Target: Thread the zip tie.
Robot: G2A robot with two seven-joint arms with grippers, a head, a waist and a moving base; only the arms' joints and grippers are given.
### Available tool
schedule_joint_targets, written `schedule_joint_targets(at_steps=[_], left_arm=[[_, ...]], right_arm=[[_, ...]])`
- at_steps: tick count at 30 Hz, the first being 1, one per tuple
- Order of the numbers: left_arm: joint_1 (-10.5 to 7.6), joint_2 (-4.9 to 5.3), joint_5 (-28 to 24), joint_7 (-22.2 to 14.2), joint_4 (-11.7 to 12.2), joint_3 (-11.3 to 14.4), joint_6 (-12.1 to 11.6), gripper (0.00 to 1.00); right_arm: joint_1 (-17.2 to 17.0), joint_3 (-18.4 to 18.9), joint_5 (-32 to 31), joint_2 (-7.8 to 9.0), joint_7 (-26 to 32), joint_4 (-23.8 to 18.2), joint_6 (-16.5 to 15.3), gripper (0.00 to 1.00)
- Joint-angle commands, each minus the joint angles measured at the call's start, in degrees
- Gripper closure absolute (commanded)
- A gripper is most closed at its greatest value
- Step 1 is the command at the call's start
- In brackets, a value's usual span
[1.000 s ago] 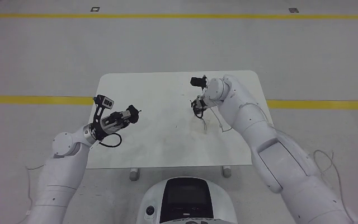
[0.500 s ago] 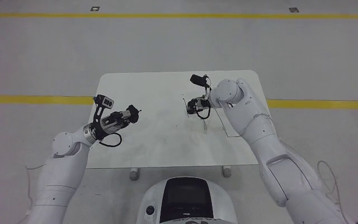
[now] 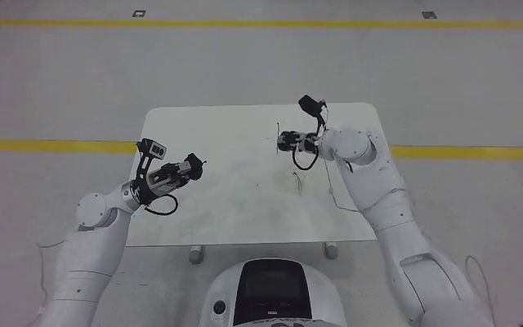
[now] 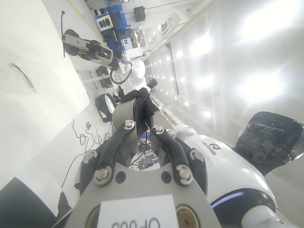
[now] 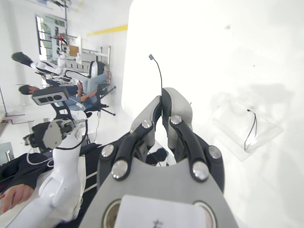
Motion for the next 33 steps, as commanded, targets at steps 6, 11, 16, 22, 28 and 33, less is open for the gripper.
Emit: schedule_joint_targets(at_steps=[6,11,16,22,28,33], left_arm=[[0.00,0.00,0.00,0.00,0.00,0.00,0.00,1.00],[0.00,0.00,0.00,0.00,0.00,0.00,0.00,1.00],[0.00,0.00,0.00,0.00,0.00,0.00,0.00,1.00],[0.00,0.00,0.00,0.00,0.00,0.00,0.00,1.00],[0.28,-0.09,-0.08,1.57,-0.56,0.60,0.98,1.00],[1.27,-0.30,0.81,4.97,-1.72,2.48,2.04,1.00]], right_arm=[[-10.04,2.72,1.03,1.05,-7.23,-12.72,-1.36,1.00],[-13.94,2.25,-0.31,1.40,-12.59,-15.75,-4.24,1.00],[-14.47,0.23,-2.95,1.54,-14.52,-15.93,-7.05,1.00],[-14.47,0.23,-2.95,1.54,-14.52,-15.93,-7.05,1.00],[-16.15,0.38,-0.31,1.35,-19.71,-17.52,-7.88,1.00],[-20.31,-1.32,-0.86,1.03,-32.29,-19.88,-12.62,1.00]])
